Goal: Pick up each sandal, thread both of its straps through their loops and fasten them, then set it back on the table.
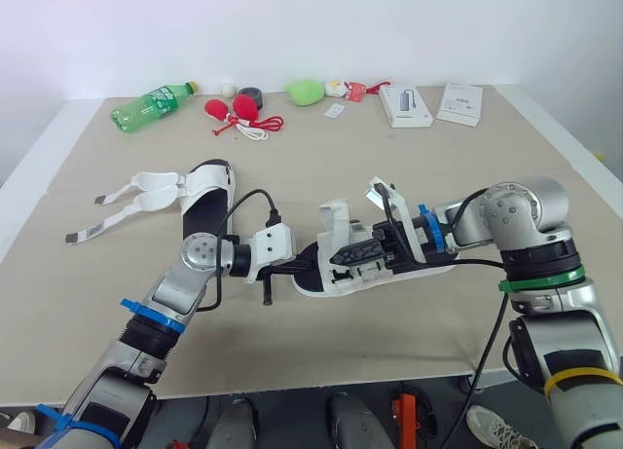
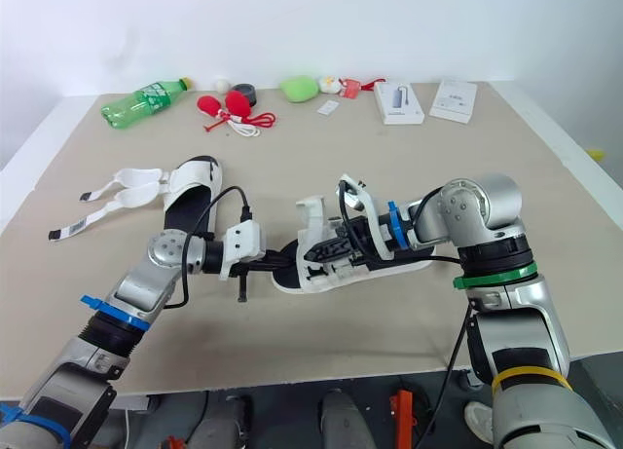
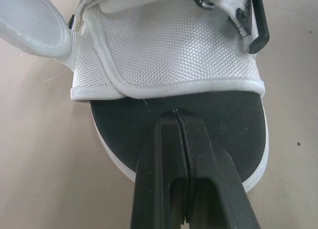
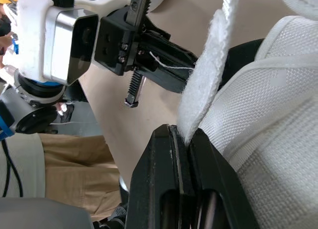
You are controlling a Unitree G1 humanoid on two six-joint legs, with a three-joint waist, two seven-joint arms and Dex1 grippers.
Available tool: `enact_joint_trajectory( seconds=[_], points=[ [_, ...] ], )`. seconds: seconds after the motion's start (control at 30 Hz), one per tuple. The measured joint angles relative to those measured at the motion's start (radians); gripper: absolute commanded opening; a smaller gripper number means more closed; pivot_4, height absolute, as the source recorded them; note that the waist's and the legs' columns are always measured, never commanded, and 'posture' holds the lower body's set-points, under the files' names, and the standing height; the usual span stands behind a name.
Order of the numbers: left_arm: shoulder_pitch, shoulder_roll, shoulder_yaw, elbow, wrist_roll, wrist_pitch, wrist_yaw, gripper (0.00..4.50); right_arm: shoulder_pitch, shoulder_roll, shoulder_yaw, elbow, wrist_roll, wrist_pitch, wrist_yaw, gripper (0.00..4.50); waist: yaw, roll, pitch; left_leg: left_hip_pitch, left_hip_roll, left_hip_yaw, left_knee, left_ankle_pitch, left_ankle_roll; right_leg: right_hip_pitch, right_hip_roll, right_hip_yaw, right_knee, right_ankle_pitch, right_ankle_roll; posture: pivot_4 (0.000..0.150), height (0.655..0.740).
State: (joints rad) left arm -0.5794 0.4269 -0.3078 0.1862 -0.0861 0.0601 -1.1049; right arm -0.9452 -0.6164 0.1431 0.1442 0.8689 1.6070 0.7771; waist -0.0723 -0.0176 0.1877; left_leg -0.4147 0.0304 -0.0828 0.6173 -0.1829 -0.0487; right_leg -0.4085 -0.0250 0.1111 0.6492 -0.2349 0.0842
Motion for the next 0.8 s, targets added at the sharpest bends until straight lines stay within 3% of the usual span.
enact_joint_trajectory(
  seconds=[0.47,0.8],
  points=[
    [0.000,0.000,-0.001,-0.002,0.001,0.003,0.006,0.00,-0.005,-0.002,0.076,0.074,-0.121,-0.127,0.060,0.08,0.000,0.000,0.000,0.000,0.000,0.000,0.000,0.000,0.000,0.000,0.000,0.000,0.000,0.000,0.001,0.150,0.7400],
    [0.000,-0.001,-0.007,-0.009,0.000,0.004,0.008,0.00,-0.001,-0.081,0.171,-0.072,-0.134,-0.187,0.185,0.08,0.000,0.000,0.000,0.000,0.000,0.000,0.000,-0.001,0.000,0.000,0.000,0.000,0.000,-0.001,0.001,0.150,0.7400]
  ],
)
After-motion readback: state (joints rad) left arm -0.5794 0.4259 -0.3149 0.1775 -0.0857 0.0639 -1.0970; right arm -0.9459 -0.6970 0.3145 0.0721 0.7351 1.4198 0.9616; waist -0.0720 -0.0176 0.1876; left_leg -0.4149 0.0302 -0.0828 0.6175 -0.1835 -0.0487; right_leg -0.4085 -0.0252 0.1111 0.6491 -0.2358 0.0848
